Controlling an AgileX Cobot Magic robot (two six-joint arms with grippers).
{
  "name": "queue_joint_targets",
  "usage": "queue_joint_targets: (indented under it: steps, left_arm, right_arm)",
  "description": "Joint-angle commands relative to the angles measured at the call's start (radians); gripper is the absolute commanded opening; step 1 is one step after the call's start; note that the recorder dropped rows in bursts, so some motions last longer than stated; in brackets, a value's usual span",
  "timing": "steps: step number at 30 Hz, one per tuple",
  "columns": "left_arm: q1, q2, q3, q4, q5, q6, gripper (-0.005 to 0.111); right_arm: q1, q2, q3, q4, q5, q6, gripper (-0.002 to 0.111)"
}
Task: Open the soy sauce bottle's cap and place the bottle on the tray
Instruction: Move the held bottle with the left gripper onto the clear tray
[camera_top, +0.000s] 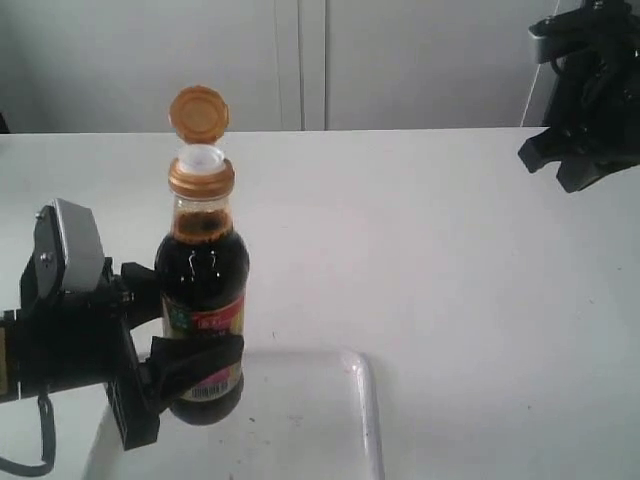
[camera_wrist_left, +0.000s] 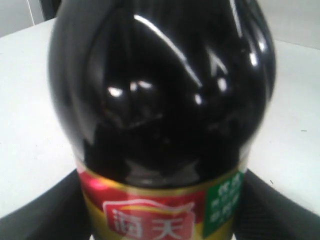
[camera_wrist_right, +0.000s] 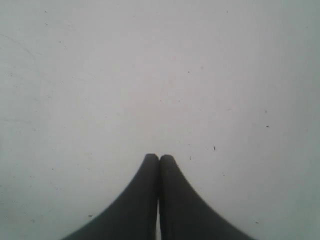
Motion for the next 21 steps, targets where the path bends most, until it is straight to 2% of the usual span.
queue_joint_targets:
  steps: [1, 12, 15, 21]
  left_arm:
    - [-0.006, -0.025, 0.036, -0.029, -0.087, 0.022, 0.0]
    - [-0.159, -0.025, 0.056, -0.085, -0.087, 0.15, 0.0]
    - [-0.181, -0.025, 0.056, -0.106, -0.087, 0.169, 0.0]
    - [-0.183, -0.013, 0.057, -0.106, -0.087, 0.188, 0.0]
  right_arm:
    - [-0.001, -0.009, 0.005, 0.045, -0.015, -0.038, 0.0]
    - [-0.001, -0.009, 0.005, 0.047, -0.025, -0.04, 0.0]
    - [-0.001, -0.009, 0.005, 0.047, -0.025, -0.04, 0.0]
    - [-0.001, -0.009, 0.005, 0.052, -0.025, -0.041, 0.0]
